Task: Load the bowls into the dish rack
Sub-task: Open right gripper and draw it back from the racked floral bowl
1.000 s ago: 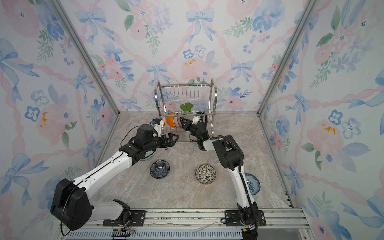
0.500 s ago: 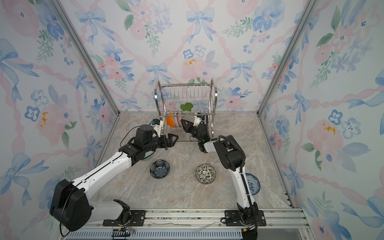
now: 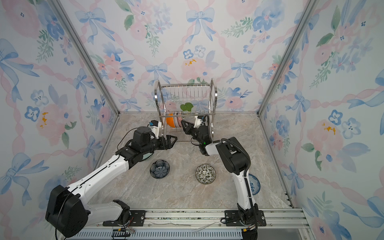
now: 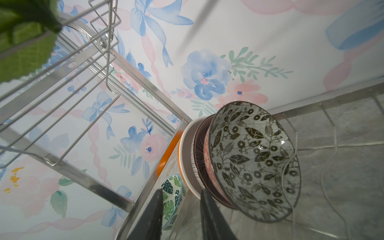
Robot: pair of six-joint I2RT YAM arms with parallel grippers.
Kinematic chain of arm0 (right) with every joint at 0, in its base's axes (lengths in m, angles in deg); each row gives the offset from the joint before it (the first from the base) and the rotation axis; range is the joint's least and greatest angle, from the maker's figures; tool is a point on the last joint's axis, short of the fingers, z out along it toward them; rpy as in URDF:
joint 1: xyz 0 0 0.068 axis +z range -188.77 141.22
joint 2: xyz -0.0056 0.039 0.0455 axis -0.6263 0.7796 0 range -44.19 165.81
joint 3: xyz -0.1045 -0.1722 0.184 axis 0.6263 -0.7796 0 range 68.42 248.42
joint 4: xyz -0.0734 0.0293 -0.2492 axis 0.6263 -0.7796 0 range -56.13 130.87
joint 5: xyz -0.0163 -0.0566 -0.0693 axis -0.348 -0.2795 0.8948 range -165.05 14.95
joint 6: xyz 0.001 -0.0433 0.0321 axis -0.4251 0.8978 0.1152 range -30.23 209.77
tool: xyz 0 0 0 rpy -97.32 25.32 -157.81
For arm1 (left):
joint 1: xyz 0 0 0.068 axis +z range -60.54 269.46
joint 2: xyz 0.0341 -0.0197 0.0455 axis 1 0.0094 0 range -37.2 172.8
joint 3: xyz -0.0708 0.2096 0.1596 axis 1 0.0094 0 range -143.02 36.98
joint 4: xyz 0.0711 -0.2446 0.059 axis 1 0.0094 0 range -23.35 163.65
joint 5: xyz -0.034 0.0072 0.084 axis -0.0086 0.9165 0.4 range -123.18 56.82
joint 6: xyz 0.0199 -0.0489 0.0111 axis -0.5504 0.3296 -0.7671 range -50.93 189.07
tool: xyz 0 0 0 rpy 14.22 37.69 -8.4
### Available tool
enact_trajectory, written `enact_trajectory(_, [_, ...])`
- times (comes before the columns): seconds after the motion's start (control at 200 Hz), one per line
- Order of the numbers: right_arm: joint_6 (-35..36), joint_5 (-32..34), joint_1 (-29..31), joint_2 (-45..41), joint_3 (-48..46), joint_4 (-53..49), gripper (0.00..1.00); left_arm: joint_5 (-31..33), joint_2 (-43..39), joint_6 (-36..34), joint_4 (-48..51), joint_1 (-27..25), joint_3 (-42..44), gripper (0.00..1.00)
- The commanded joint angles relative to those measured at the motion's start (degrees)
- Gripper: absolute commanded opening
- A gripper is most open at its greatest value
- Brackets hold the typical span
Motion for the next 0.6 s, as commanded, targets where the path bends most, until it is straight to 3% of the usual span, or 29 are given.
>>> enact_trajectory(0.0, [2.3,1.2,0.7,-3.6,-2.4,2.3,0.34,-0.6,-1.6,0.0,2.0,0.6,1.5,0.98])
enact_trajectory(0.6, [6.2,3.5,2.9,-14.1,-11.4,-7.5,0.39,-2.2,-6.0,0.8,3.6,-0.7,3.8,0.98])
